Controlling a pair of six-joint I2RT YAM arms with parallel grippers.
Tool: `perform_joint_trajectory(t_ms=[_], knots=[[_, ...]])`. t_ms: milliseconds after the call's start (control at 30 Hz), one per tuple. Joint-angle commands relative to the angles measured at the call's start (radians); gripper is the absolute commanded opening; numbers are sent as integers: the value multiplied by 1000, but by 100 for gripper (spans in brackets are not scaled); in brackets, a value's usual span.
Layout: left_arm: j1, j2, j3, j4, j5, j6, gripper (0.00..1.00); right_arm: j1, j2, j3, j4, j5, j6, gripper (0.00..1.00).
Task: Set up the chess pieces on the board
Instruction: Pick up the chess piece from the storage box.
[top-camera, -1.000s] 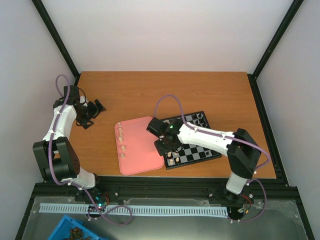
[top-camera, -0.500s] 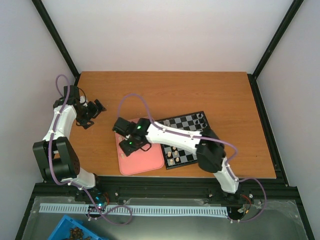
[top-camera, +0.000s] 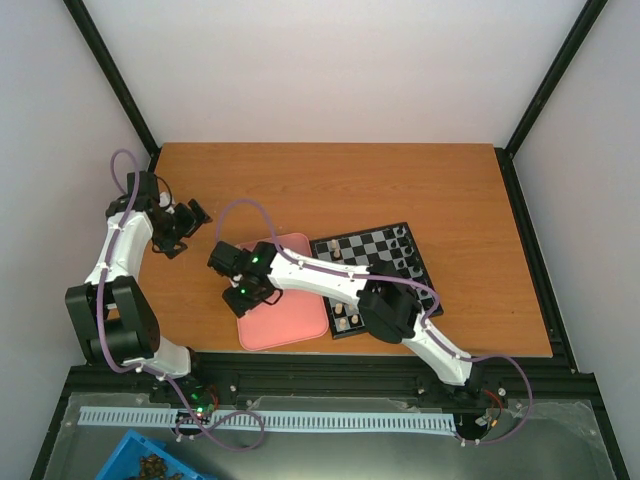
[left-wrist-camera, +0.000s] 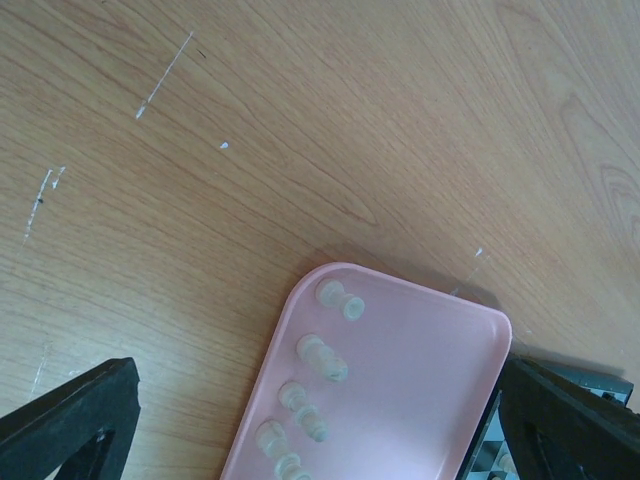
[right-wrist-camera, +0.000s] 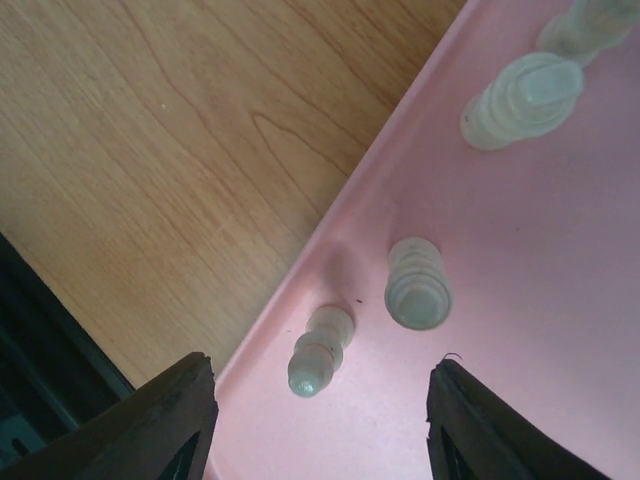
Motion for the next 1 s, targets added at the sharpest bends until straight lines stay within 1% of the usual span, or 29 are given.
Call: perform_joint_trajectory(t_ms=[0,100,267,533,600,700,900,967], knots=[[5,-22,0,15,-7,16,100,5,41,34,-16,-14,-7,55],[4,-18,0,19,-7,16,100,5,47,35,-17,-11,-5,50],[4,-9,1,22,-5,16,100,5,69,42,-17,-22,-10,46],[4,6,3,28,-2,16,100,4,101,72,-24,-35,-13,35],[4,9,4,28,0,16,100,3,109,79,-28,-38,-13,30],[4,16,7,28,4,16,100,3,119,103,-41,-34,-13,18],[4,26,14,25,9,18,100,1,92,117,-89,-10,-13,6],[5,28,17,22,9,18,100,2,52,98,-103,0,-12,5]])
